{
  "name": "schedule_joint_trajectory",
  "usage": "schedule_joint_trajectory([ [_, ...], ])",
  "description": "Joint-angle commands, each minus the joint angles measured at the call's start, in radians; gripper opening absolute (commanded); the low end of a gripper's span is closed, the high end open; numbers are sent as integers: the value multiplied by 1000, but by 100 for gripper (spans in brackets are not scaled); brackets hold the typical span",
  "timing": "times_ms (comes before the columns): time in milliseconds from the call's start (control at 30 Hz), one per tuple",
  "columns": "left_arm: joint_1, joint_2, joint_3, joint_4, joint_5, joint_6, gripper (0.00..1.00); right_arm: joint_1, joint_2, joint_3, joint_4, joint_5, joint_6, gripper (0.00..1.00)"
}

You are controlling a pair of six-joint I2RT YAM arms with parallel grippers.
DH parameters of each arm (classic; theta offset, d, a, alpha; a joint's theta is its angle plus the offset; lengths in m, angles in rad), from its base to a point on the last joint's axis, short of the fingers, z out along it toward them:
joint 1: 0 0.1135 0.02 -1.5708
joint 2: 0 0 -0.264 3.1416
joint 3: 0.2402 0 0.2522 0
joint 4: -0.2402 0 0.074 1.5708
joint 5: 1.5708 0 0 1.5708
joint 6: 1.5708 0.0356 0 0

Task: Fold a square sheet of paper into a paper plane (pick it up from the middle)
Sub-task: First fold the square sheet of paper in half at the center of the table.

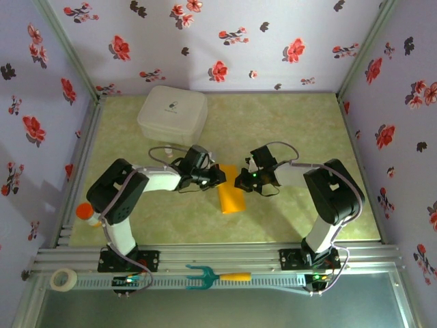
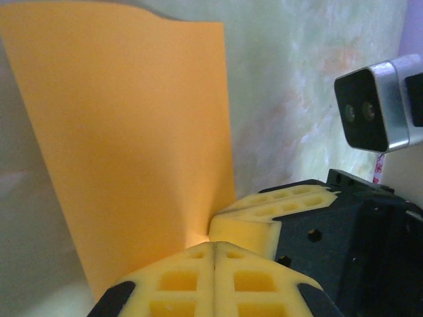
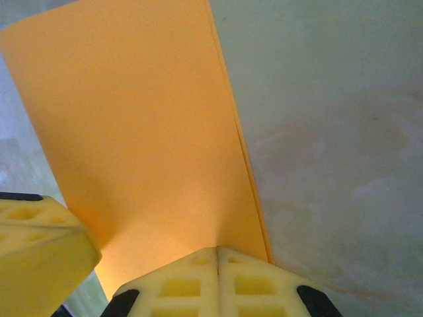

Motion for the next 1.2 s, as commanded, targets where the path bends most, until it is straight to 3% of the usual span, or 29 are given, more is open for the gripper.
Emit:
schedule_joint_trajectory([
  [0,5,33,-19,38,16,-16,0,-2,53,-28,-107,122,3,0],
  [400,31,71,-100,20,-18,13,0,-2,57,-34,-103,124,9,0],
  [700,36,-1,14,-92,-4,38,0,-2,51,-33,-108,127,6,0],
  [1167,73,101,30,-118,-17,46,0,-1,48,-42,-100,128,11,0],
])
